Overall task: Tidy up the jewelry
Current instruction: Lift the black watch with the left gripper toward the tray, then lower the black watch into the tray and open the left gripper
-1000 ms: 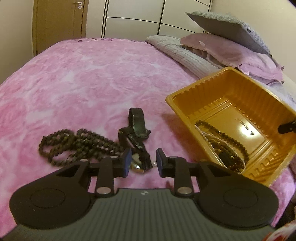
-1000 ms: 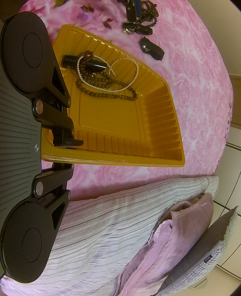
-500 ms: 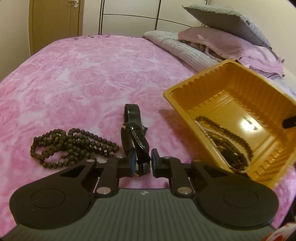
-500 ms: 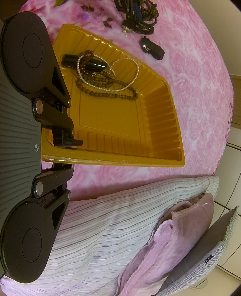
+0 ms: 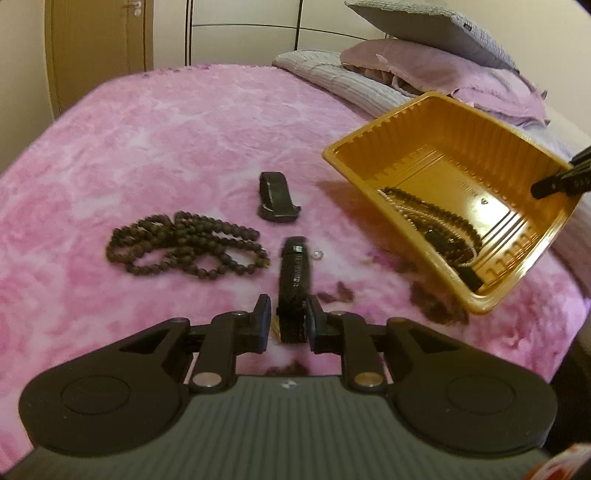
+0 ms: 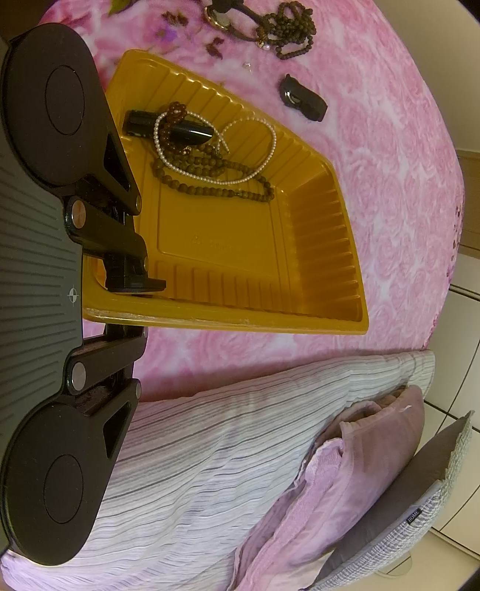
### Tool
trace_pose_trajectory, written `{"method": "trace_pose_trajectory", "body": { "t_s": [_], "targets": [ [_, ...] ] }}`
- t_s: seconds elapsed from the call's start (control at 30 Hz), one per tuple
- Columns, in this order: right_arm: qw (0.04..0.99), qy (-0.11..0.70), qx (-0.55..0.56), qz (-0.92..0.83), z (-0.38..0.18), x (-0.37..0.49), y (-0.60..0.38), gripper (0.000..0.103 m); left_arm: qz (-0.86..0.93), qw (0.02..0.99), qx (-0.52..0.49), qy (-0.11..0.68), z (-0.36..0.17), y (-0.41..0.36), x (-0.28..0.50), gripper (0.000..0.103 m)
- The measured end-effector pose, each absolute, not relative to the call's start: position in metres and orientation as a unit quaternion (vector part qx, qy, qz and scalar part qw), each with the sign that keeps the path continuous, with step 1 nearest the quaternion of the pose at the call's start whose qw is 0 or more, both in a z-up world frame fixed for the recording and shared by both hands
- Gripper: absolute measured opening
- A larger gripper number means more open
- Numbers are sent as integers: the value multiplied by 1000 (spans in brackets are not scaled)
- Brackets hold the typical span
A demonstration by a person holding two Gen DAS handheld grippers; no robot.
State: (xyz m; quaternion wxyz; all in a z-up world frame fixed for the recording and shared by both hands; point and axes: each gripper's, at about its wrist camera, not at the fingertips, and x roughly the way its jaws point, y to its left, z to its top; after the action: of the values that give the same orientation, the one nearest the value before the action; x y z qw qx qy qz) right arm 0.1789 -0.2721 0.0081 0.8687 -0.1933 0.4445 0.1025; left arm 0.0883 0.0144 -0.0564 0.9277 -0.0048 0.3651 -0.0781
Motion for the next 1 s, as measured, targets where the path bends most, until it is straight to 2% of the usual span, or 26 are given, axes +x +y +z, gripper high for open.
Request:
{"method": "trace_pose_trajectory", "body": {
  "t_s": [0.37, 0.43, 0.57, 1.0],
  "targets": [
    [868, 445, -193, 102, 8, 179, -273, 4, -92, 925, -6, 369, -61, 11, 94, 19],
    [869, 445, -193, 102, 8, 179, -273, 4, -97, 924, -2, 370, -62, 10, 96, 15],
    [869, 445, -193, 102, 8, 179, -273, 4, -100, 925, 16, 367, -60, 5, 95, 15],
    [869, 445, -194, 102, 8, 179, -273, 4, -111, 936, 22, 334, -33, -1, 97, 15]
  ]
}}
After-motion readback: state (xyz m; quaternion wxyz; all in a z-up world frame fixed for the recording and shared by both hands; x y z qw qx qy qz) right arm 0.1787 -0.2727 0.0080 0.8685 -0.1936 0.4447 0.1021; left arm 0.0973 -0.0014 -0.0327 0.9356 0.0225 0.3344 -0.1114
